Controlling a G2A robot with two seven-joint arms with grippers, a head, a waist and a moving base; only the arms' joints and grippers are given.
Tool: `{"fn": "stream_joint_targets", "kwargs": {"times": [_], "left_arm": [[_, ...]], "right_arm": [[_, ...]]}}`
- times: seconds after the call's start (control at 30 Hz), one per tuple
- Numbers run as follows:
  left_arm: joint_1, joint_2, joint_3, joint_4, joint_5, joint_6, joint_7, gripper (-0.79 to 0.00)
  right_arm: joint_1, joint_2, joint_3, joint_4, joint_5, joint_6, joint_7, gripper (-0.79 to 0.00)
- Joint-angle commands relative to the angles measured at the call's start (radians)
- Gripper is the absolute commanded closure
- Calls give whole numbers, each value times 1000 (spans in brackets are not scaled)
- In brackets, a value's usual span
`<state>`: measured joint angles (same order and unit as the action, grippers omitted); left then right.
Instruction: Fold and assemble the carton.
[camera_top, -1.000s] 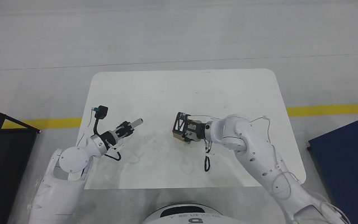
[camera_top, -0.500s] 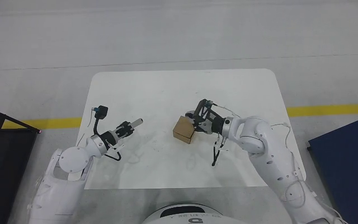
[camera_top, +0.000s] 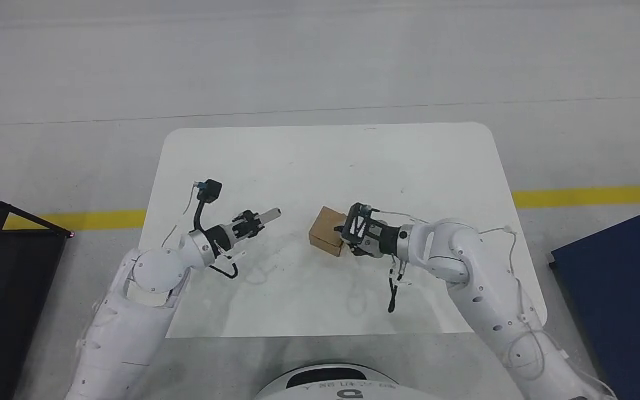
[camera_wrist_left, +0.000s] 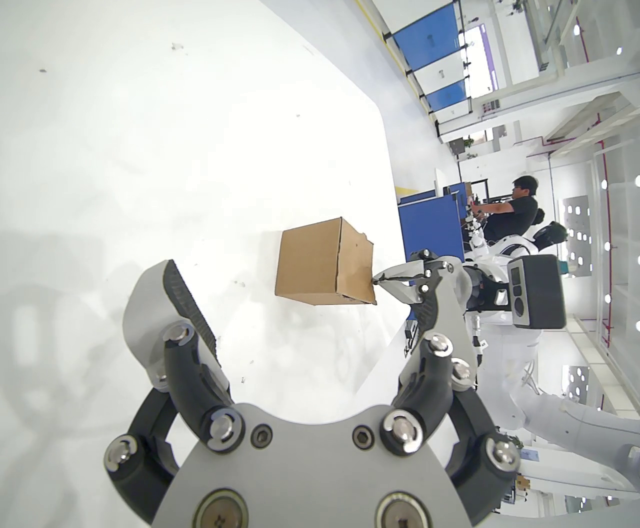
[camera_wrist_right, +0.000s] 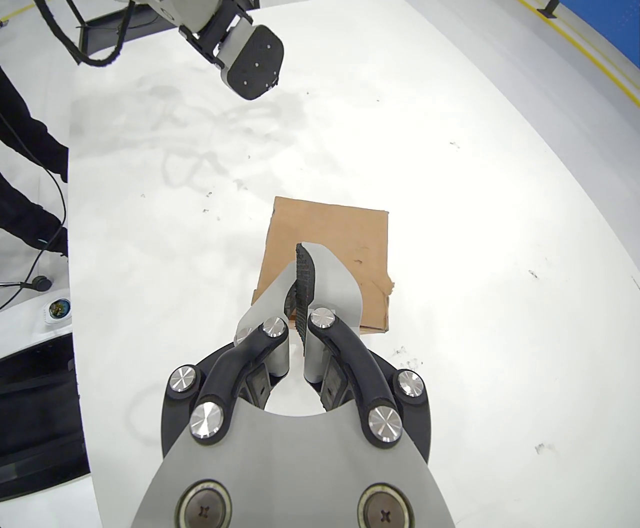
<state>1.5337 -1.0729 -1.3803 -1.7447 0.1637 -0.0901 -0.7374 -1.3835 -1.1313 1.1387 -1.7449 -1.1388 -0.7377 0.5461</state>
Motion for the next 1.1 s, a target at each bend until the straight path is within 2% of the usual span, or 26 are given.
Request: {"fn": "stream_joint_targets", "kwargs": {"times": [0.0,0.13,0.2,0.4,0.5,0.63,0.87,1.07], "left_arm": [[-18,-2,17,13,4,3,-2,-785],[-54,-8,60,38,4,1,3,-785],[-74,-12,84,54,-2,-6,4,-785],[-137,-26,170,108,-3,-10,10,-785],[-167,-34,204,136,-7,-12,19,-785],[-195,-41,235,165,-17,-17,20,-785],[-209,-51,270,209,-106,-45,-7,-785],[-219,-54,276,240,-143,-65,-10,-785]], "right_arm": [[0,1,-3,0,1,-1,2,0],[1,6,-4,-2,-7,-6,22,0],[-5,7,4,-11,7,-6,-12,0],[-75,27,103,-30,44,-56,-148,0],[-110,36,151,13,44,-10,-121,0],[-108,33,107,52,35,32,-56,0],[-64,19,6,102,64,19,-90,0],[-85,33,75,143,116,6,-130,0]]}}
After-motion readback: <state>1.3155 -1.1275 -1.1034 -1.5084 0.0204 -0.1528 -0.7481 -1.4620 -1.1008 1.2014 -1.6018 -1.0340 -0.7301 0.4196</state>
